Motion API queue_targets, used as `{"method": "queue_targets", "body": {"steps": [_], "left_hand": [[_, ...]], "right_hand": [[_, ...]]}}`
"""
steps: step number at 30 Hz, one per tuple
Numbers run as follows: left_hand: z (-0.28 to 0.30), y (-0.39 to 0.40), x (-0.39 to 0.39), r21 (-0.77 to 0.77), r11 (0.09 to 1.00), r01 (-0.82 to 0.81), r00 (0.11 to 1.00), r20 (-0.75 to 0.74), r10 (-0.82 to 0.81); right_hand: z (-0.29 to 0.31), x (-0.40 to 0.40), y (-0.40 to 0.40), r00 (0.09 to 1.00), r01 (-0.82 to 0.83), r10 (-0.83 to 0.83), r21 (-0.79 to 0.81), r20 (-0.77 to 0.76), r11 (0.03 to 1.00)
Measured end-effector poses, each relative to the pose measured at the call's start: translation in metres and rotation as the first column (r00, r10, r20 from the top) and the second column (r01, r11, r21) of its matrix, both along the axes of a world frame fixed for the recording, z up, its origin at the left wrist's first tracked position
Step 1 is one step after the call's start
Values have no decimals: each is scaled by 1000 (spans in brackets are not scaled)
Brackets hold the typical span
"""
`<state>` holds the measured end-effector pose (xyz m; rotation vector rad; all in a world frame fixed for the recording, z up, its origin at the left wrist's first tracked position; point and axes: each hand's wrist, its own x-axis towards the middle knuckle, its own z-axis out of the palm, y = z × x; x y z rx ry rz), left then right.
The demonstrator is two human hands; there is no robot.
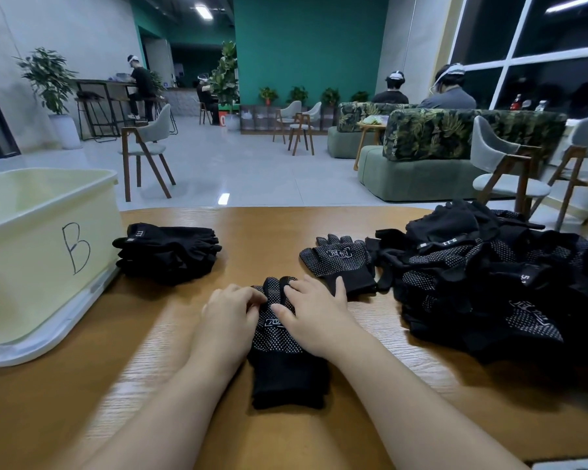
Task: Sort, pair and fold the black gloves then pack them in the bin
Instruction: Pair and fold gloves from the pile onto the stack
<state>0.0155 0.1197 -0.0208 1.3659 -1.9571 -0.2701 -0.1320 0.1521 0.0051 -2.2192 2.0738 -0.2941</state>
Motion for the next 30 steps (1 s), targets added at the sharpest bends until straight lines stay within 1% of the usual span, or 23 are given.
{"method": "queue_targets", "body": {"steps": [2, 4, 6, 8, 9, 11, 13, 16, 18, 20, 23, 25, 30], "left_hand": [[1, 2, 0, -21, 1000, -15, 999, -45, 14], [0, 2, 1, -10, 999, -48, 998, -41, 48], [-1, 2, 1, 11, 996, -86, 996, -13, 86], [0, 2, 0, 24, 994, -111, 993, -24, 112], [2, 3, 0, 29, 994, -104, 994, -35, 105], [4, 5, 0, 5, 1000, -28, 998, -51, 28], [6, 10, 1, 17, 992, 126, 989, -74, -124], [4, 22, 7, 115, 919, 377, 926, -43, -374], [0, 29, 15, 158, 871, 465, 883, -10, -469], [-2, 36, 24, 192, 857, 478, 875, -16, -484], [2, 46, 33, 224, 834, 505, 862, -87, -499], [3, 51, 38, 241, 811, 534, 844, -94, -528], [4, 56, 40, 265, 813, 519, 834, 52, -549]], "right_hand": [[-1, 1, 1, 1000, -16, 16, -9, 1, 1000], [-2, 0, 1, 999, -43, 43, 31, 19, 999], [-2, -5, 0, 995, -34, 31, 28, 99, 999], [0, -13, 1, 979, 21, -12, -40, 205, 999], [1, -17, 3, 973, 46, -31, -61, 230, 997], [1, -24, 8, 974, 59, -49, -40, 222, 997], [1, -25, 11, 978, 50, -53, 22, 204, 999], [-1, -23, 12, 982, 29, -32, 19, 185, 999], [-2, -23, 10, 984, 14, -15, 8, 176, 1000], [-4, -24, 9, 986, 10, -16, 35, 163, 999], [-4, -23, 8, 990, 23, -35, 85, 139, 996], [-4, -22, 9, 991, 28, -40, 90, 131, 996], [-5, -21, 8, 991, 5, -3, -14, 133, 1000]]}}
